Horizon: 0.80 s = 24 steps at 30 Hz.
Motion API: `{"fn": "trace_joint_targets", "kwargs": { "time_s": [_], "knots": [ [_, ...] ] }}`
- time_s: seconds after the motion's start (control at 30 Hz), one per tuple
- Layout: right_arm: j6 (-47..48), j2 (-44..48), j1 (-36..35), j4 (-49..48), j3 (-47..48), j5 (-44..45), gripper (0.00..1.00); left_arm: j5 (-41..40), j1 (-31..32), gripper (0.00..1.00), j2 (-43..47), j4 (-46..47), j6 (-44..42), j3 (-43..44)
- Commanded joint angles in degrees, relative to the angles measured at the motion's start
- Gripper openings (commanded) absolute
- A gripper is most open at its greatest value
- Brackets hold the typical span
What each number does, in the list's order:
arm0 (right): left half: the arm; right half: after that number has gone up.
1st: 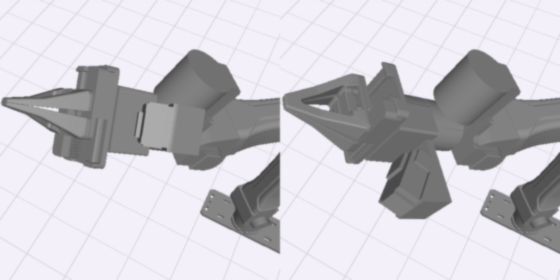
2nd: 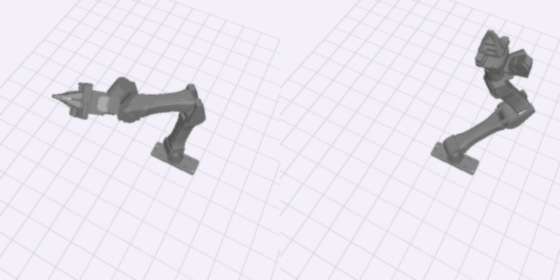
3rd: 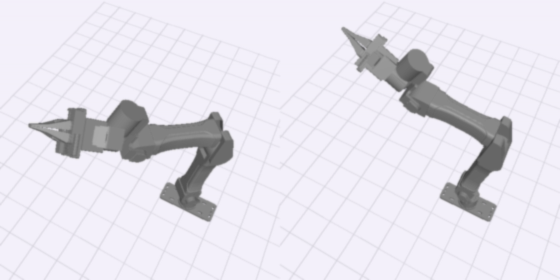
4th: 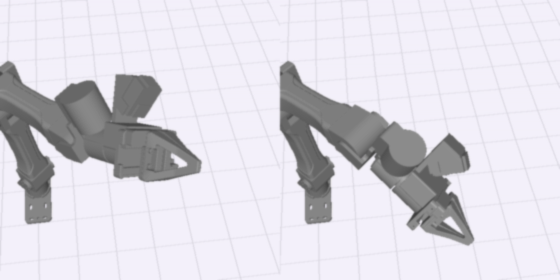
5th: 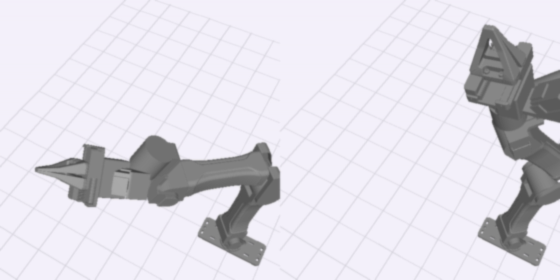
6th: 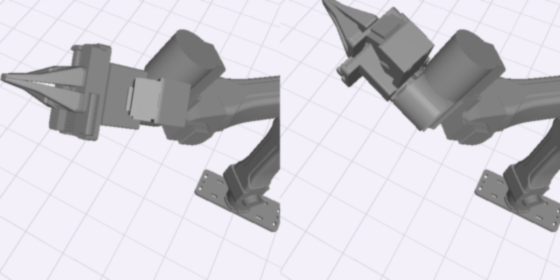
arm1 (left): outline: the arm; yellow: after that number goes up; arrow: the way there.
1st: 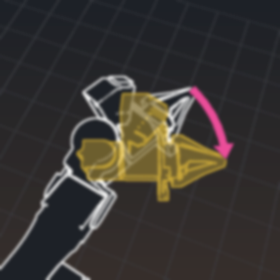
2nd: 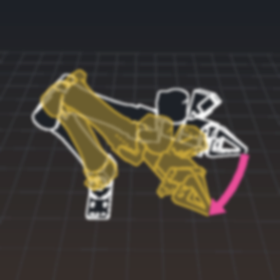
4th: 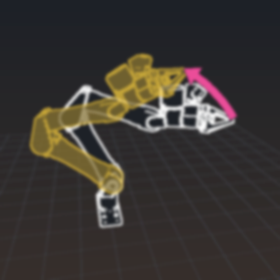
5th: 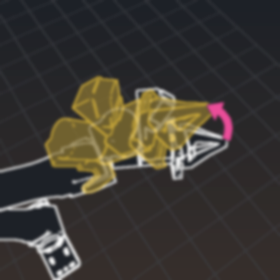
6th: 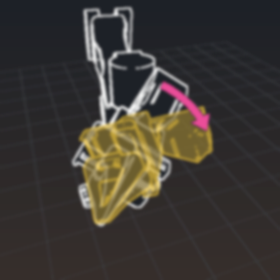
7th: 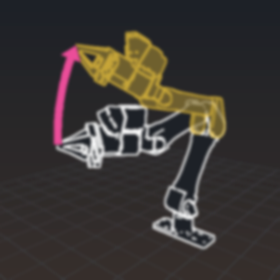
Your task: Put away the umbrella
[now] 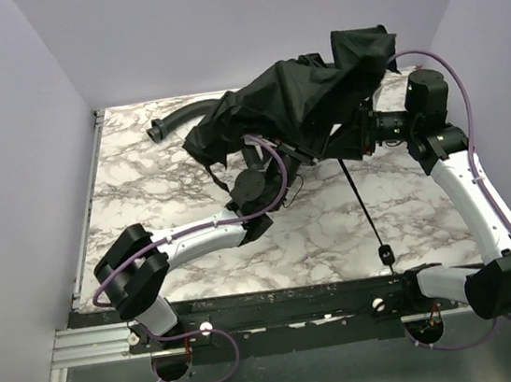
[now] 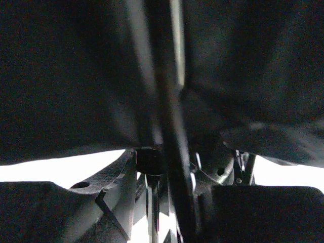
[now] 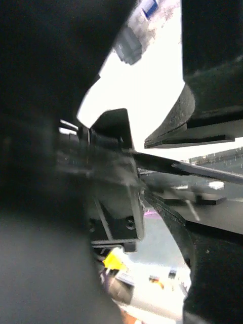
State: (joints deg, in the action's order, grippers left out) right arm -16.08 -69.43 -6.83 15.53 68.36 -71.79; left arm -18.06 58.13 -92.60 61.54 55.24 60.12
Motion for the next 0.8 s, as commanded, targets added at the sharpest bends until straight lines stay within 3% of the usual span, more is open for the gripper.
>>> {"fn": "trace_joint_targets", "kwargs": {
  "time_s": [0.0,0.17,0.3,0.43,0.5,0.6,0.7,0.77],
  "knots": [
    [6.7,1.8,-0.3,4.5,0.3,-1.7,0.53,-5.2,-1.6,0.00,4.9,3.2,-2.8,-1.8],
    [14.8,2.4,-0.3,15.8,-0.9,-4.6,0.72,-8.2,-4.3,0.00,7.8,1.9,-9.4,-0.6],
    [26.6,2.5,-0.4,30.9,-1.8,-5.4,0.74,-9.4,-6.7,0.00,8.7,1.3,-14.3,0.8],
    [32.6,4.4,-0.4,37.6,-4.9,-3.0,0.72,-9.9,-8.8,0.00,8.8,1.7,-14.9,1.7],
    [31.9,5.5,-0.4,36.9,-6.5,-2.6,0.64,-9.7,-9.2,0.00,8.8,1.6,-14.8,2.4],
    [28.9,5.3,-0.5,33.7,-6.7,-2.0,0.36,-8.6,-9.3,0.00,8.6,1.4,-14.0,3.1],
    [28.7,3.1,-0.5,33.2,-5.2,-0.6,0.02,-7.9,-9.2,0.00,9.0,1.2,-12.5,2.4],
    [28.4,1.9,-0.5,32.8,-3.7,-0.1,0.01,-6.8,-9.2,0.00,9.4,1.0,-11.1,1.6]
  ]
}}
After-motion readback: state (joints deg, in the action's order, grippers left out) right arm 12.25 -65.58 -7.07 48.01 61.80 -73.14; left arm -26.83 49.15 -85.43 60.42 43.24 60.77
